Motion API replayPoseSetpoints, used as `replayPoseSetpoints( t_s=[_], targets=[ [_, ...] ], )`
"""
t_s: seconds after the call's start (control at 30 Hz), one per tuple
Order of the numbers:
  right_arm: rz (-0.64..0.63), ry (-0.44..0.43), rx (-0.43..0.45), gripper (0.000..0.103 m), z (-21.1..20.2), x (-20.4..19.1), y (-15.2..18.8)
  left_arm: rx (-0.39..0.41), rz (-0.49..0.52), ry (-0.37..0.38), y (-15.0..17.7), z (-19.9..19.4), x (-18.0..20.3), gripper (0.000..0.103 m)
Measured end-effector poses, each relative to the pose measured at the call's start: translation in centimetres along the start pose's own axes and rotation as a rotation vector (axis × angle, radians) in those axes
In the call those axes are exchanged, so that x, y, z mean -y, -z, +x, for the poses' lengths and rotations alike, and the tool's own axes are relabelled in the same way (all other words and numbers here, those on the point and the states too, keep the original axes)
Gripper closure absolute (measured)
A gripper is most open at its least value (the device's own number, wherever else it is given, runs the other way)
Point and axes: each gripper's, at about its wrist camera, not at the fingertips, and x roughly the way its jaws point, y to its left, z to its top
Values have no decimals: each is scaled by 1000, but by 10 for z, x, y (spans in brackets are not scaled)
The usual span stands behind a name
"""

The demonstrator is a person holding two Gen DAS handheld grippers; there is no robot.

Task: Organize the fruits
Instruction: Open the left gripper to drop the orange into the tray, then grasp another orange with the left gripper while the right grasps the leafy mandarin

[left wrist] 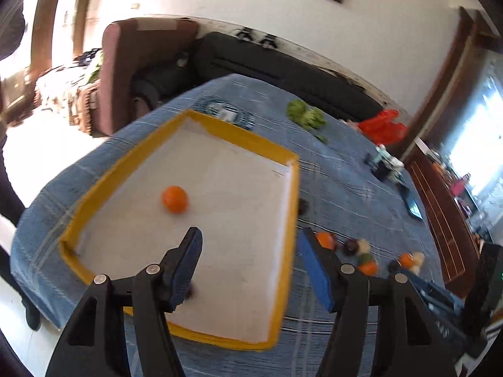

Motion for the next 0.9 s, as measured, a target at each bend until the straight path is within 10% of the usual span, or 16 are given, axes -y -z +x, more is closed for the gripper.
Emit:
replayPoseSetpoints(
  t_s=[0.53, 0.9],
  targets=[
    [29, 7, -96, 60, 71, 52, -2, -176, 332, 22, 22, 103, 109, 49],
    [62, -35, -90, 62, 76, 62, -2, -256, 393, -15, 23, 145, 108, 65]
  ],
)
